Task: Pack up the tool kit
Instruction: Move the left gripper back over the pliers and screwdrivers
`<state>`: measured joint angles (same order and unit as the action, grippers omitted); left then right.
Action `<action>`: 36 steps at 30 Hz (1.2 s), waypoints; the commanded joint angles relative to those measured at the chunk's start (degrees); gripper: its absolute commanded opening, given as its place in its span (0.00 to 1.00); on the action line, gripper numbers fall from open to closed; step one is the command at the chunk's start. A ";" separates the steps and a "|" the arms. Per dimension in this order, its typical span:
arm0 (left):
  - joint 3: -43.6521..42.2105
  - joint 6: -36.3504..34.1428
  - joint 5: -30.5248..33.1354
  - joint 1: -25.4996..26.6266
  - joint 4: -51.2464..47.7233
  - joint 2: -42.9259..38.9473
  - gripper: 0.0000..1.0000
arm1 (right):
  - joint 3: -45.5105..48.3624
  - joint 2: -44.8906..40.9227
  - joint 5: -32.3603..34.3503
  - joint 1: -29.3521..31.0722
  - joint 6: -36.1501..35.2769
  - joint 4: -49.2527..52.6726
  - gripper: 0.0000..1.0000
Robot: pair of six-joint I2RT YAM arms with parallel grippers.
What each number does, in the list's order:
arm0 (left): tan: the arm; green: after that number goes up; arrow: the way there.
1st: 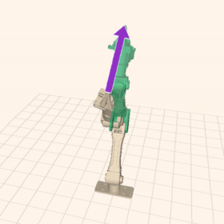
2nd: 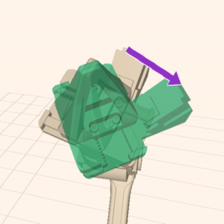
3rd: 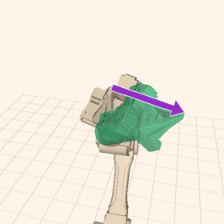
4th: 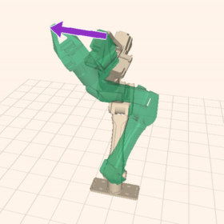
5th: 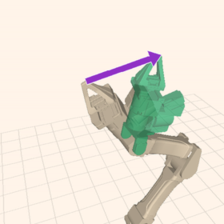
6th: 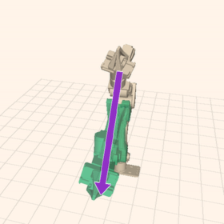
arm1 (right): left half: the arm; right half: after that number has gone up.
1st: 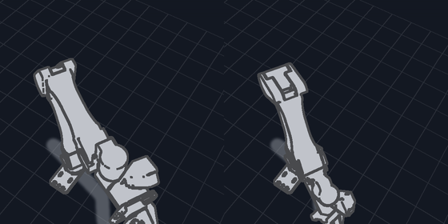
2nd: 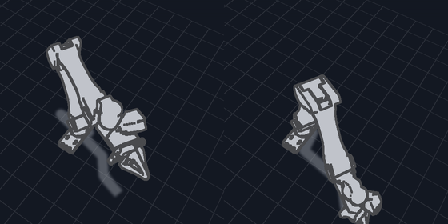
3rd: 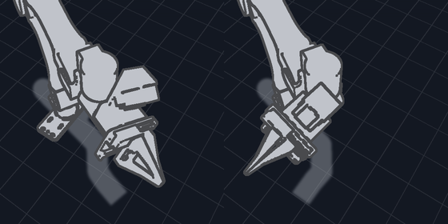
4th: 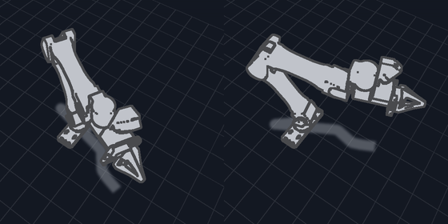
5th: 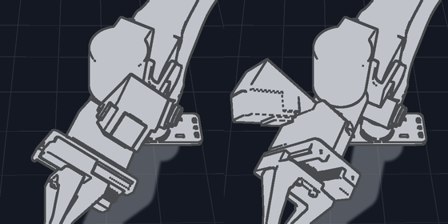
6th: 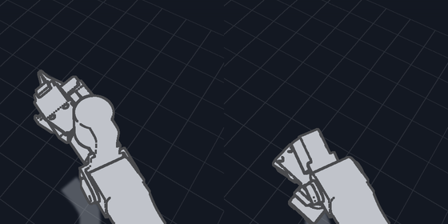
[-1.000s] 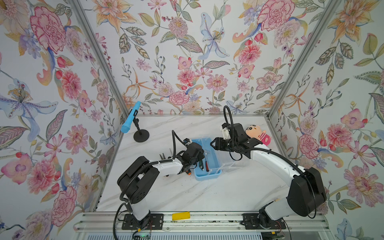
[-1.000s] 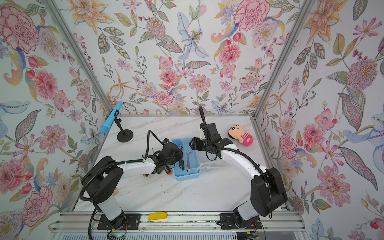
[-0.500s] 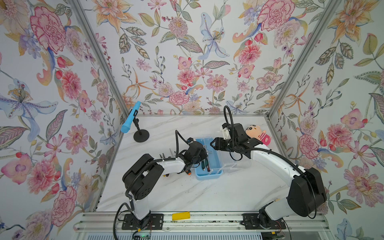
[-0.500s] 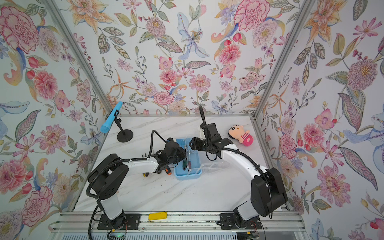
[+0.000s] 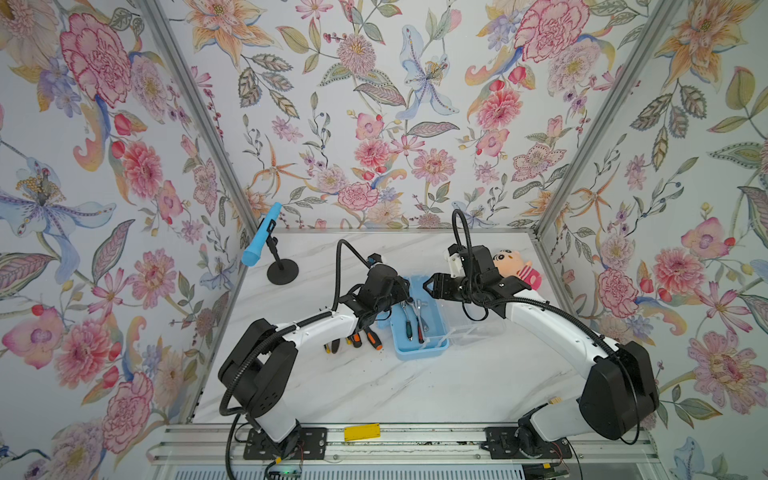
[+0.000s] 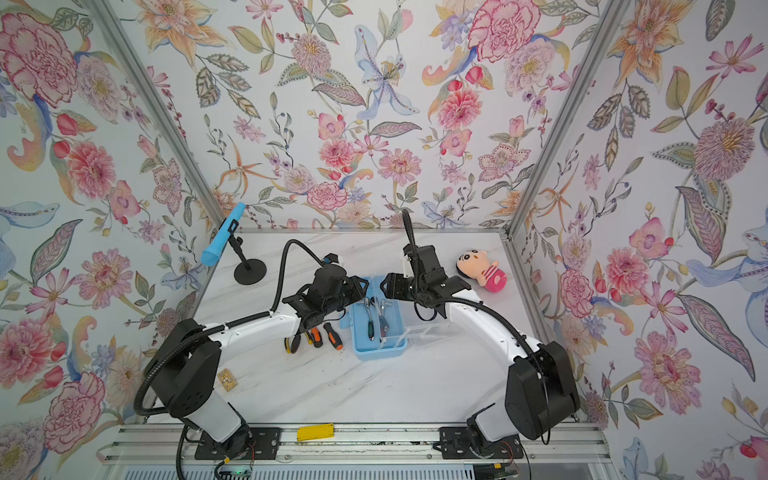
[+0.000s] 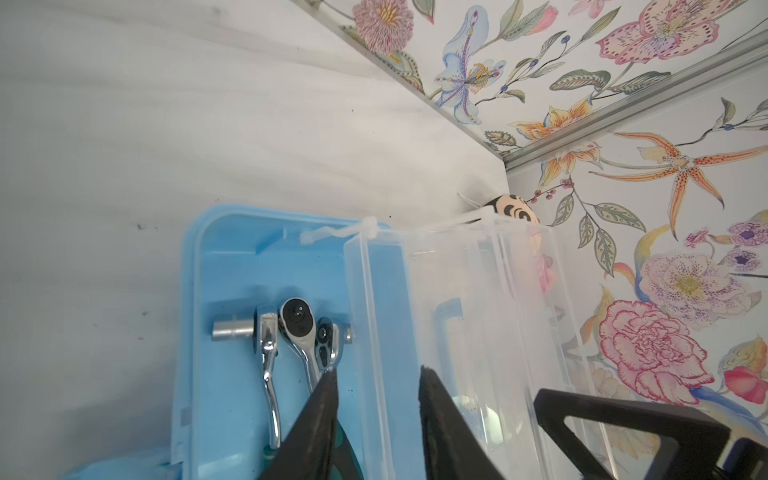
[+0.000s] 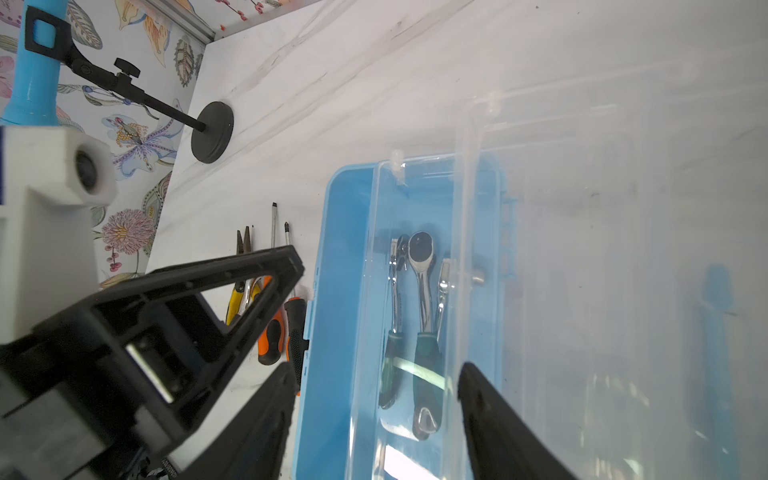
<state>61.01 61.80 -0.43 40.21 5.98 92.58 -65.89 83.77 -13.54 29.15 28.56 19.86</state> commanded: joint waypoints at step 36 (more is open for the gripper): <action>-21.47 -14.18 9.22 -11.63 -21.03 -10.09 0.40 | -4.18 2.84 2.91 5.19 -1.76 1.68 0.61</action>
<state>39.40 49.63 9.21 29.61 -16.10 81.14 -69.56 85.62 -10.94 34.74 26.63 20.99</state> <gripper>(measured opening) 0.402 0.606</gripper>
